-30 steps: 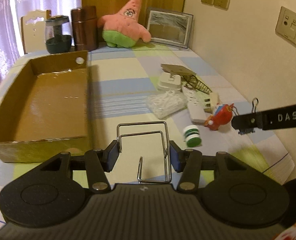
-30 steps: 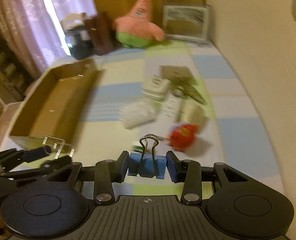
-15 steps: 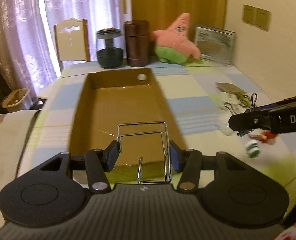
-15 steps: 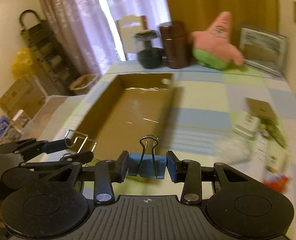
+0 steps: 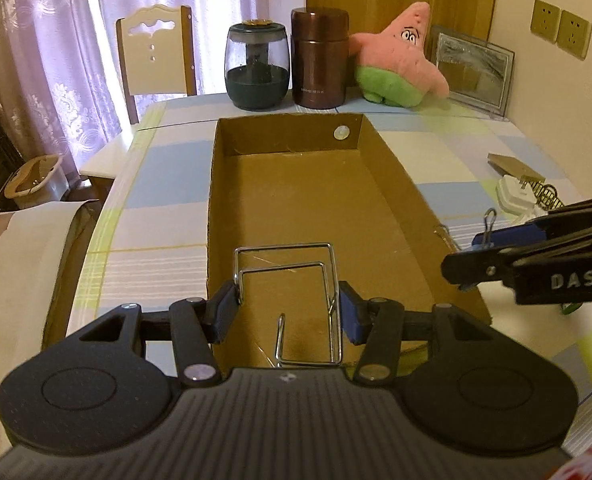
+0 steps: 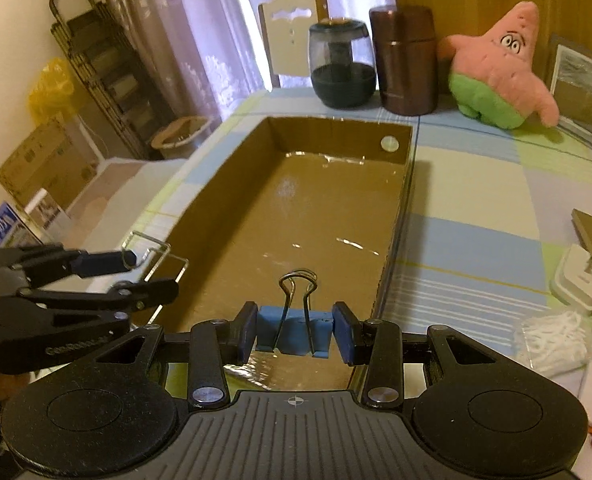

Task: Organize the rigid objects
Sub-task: 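Carry the wire rack and binder clip into the cardboard box and open both tools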

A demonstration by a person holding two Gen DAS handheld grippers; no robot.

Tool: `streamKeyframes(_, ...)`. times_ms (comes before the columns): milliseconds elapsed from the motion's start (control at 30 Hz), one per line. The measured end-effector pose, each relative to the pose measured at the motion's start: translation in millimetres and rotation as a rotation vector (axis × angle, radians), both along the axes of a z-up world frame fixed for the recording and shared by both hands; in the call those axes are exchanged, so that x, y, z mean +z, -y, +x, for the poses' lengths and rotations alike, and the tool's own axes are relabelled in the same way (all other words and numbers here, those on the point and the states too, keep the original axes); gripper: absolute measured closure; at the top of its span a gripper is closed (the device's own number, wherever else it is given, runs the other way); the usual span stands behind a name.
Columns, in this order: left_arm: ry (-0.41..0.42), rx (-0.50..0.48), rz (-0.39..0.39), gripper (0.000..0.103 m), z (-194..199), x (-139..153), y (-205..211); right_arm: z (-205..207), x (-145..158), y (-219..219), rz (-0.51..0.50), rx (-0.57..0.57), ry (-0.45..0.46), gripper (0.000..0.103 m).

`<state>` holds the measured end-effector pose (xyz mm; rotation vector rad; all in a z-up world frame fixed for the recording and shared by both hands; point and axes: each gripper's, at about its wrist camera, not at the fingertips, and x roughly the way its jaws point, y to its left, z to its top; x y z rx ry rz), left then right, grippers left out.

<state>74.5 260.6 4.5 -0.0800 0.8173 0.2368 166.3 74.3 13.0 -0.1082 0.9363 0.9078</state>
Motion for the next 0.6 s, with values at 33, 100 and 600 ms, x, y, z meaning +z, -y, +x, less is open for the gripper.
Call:
streamKeyframes(33,-0.002,-0.003,-0.002,0.055,1.2,-1.8,-0.8,1.4,-3.5,-2.1,-0.006,0.000,-0.004,0.066)
streamKeyframes(100,-0.006,-0.007,-0.006,0.055,4.8,-5.4,-3.0,4.0,-9.9,-4.6,-0.015,-0.002,-0.014,0.066)
streamKeyframes(600,-0.008,-0.002,0.006,0.050,10.2,-14.2,-4.6,8.2,-27.4,-2.7,-0.028,-0.019,-0.039,0.065)
